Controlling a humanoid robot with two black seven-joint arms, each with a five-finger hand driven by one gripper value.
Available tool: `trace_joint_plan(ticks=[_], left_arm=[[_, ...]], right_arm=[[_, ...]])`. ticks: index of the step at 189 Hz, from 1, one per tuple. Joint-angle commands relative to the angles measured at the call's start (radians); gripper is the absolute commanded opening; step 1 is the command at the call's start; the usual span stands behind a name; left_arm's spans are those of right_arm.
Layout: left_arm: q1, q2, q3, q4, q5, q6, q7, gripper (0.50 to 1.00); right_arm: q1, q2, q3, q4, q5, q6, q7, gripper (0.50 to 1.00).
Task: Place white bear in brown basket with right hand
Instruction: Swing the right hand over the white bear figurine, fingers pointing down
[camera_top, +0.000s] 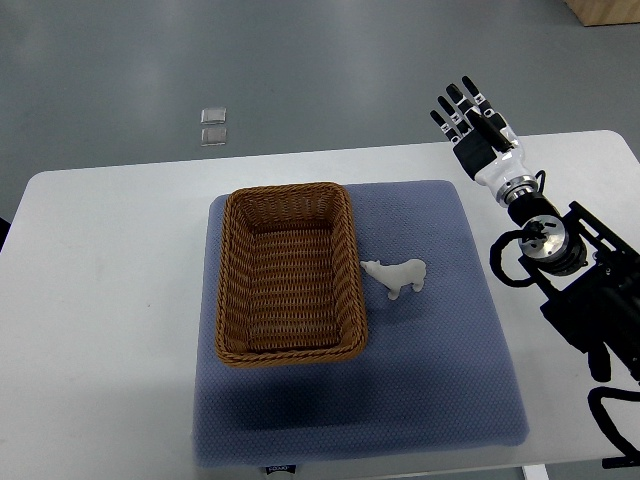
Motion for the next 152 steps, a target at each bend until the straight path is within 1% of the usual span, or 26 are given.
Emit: trace_joint_plan(ticks=[1,40,62,77,91,115,133,141,152], left_arm=[[0.0,0.0,0.001,0.0,0.0,0.0,-0.002,1.0],[0.002,0.0,-0.009,0.008,-0.002,0.0,-0.005,1.0],[0.0,0.0,-0.009,0.011,-0.002,0.0,-0.006,1.0],[0.0,0.0,-0.003,0.008,0.0,0.0,-0.006,1.0],[0.0,0.0,0.001,0.001,0.0,0.0,-0.006,1.0],[0.0,0.0,0.001,0.001,0.0,-0.005,-0.005,1.0],[0.0,0.0,0.003,0.001,0.0,-0.009,-0.005,1.0],[0.0,0.0,0.003,0.001,0.0,-0.011,-0.005,1.0],[0.0,0.0,0.003,0.001,0.0,-0.011,-0.005,1.0]], right_arm=[[0.002,0.0,0.0,-0.001,0.0,0.0,0.0,0.932],[0.008,-0.003,-0.005,0.0,-0.001,-0.001,-0.003,0.932],[0.017,-0.011,-0.062,0.002,-0.014,-0.001,-0.003,0.932],[0.029,-0.017,-0.098,0.003,-0.054,0.0,-0.005,0.932],[0.054,-0.029,-0.144,0.003,-0.144,0.009,-0.008,0.932],[0.107,-0.114,-0.289,0.033,-0.374,0.048,-0.032,0.932],[0.202,-0.196,-0.465,0.057,-0.472,0.057,-0.06,0.932],[0.253,-0.238,-0.569,0.066,-0.491,0.06,-0.092,0.932],[0.34,-0.291,-0.732,0.095,-0.502,0.063,-0.156,0.932]])
